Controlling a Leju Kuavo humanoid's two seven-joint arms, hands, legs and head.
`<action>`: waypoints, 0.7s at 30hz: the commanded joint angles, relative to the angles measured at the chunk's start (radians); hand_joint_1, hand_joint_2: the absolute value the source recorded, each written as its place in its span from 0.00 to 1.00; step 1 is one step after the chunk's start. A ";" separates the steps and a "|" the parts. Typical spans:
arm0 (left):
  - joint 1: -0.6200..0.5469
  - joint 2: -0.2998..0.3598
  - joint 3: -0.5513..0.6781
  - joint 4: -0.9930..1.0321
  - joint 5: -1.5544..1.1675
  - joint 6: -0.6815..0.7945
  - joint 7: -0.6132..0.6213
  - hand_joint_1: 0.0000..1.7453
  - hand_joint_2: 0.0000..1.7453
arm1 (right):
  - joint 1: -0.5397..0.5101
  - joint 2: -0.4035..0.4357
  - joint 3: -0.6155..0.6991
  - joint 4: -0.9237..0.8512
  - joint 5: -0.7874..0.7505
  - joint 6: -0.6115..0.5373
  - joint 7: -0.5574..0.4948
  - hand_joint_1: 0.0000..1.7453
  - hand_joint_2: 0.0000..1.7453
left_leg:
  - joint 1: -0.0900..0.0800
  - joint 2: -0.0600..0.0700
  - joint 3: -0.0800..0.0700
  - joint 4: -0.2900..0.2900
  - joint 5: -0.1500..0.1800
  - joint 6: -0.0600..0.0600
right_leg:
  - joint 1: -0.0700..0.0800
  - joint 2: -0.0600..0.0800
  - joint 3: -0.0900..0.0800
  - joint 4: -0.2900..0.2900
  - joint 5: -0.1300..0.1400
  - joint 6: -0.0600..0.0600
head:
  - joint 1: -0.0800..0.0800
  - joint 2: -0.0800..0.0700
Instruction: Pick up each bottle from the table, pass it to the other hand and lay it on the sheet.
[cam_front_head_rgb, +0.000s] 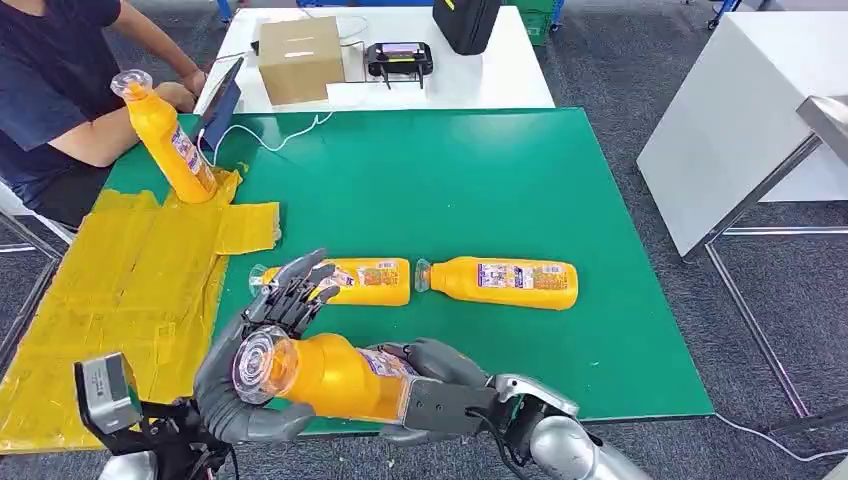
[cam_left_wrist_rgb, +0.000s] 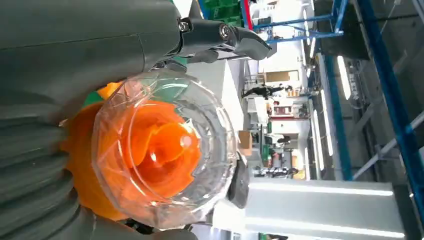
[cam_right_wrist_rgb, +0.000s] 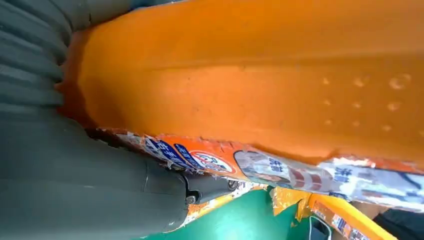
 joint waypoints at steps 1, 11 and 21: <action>-0.033 0.027 -0.048 0.055 -0.013 -0.013 -0.003 0.00 1.00 | -0.049 0.016 0.020 0.063 0.003 0.011 0.003 1.00 1.00 | 0.002 -0.001 0.008 0.000 -0.003 -0.002 | 0.000 0.006 0.008 -0.001 -0.003 -0.003 | 0.000 0.000; -0.029 0.017 -0.034 0.053 0.003 -0.014 -0.011 1.00 1.00 | -0.051 0.013 0.024 0.071 0.004 0.014 0.003 1.00 1.00 | 0.001 0.000 0.003 -0.001 -0.001 -0.001 | 0.000 0.003 0.002 -0.001 0.000 -0.001 | 0.000 0.000; -0.027 0.011 -0.028 0.057 0.017 -0.018 -0.010 1.00 1.00 | -0.054 0.010 0.030 0.077 0.003 0.017 0.003 1.00 1.00 | 0.000 -0.001 0.004 -0.001 -0.001 -0.001 | 0.000 0.004 0.004 -0.001 -0.001 -0.001 | 0.000 0.000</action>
